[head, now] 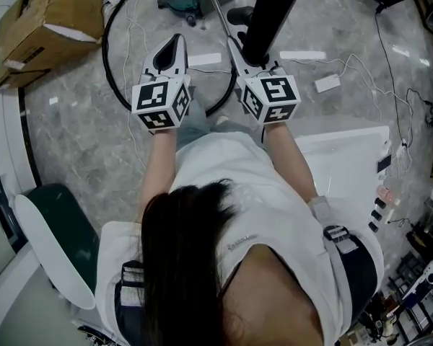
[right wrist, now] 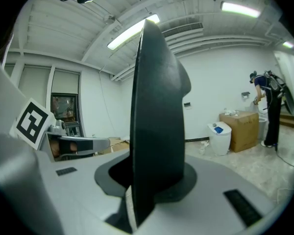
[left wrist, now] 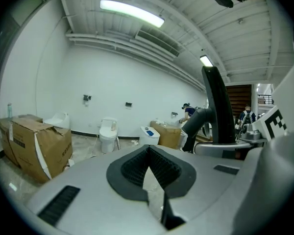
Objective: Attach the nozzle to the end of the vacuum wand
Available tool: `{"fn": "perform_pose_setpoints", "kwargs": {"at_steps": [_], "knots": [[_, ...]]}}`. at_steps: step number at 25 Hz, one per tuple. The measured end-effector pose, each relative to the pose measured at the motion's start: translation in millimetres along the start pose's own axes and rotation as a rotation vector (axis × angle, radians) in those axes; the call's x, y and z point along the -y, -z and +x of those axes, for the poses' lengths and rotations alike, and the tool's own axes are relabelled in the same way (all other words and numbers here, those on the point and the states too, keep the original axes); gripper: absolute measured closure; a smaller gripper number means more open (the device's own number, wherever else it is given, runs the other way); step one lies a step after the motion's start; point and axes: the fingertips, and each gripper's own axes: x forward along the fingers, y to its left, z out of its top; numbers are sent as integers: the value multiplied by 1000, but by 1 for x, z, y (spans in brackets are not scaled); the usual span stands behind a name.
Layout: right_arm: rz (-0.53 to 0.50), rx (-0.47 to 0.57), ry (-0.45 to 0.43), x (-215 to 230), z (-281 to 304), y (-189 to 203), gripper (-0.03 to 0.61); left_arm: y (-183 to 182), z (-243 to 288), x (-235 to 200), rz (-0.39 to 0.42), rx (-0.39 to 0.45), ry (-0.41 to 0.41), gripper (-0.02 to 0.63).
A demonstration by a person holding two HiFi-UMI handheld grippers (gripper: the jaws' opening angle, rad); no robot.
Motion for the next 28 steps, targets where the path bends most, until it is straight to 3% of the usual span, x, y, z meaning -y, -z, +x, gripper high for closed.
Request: {"fn": "perform_pose_setpoints", "kwargs": {"at_steps": [9, 28], "knots": [[-1, -50, 36, 4, 89, -7, 482, -13, 63, -68, -10, -31, 37, 613], [43, -97, 195, 17, 237, -40, 486, -49, 181, -175, -48, -124, 204, 612]]}}
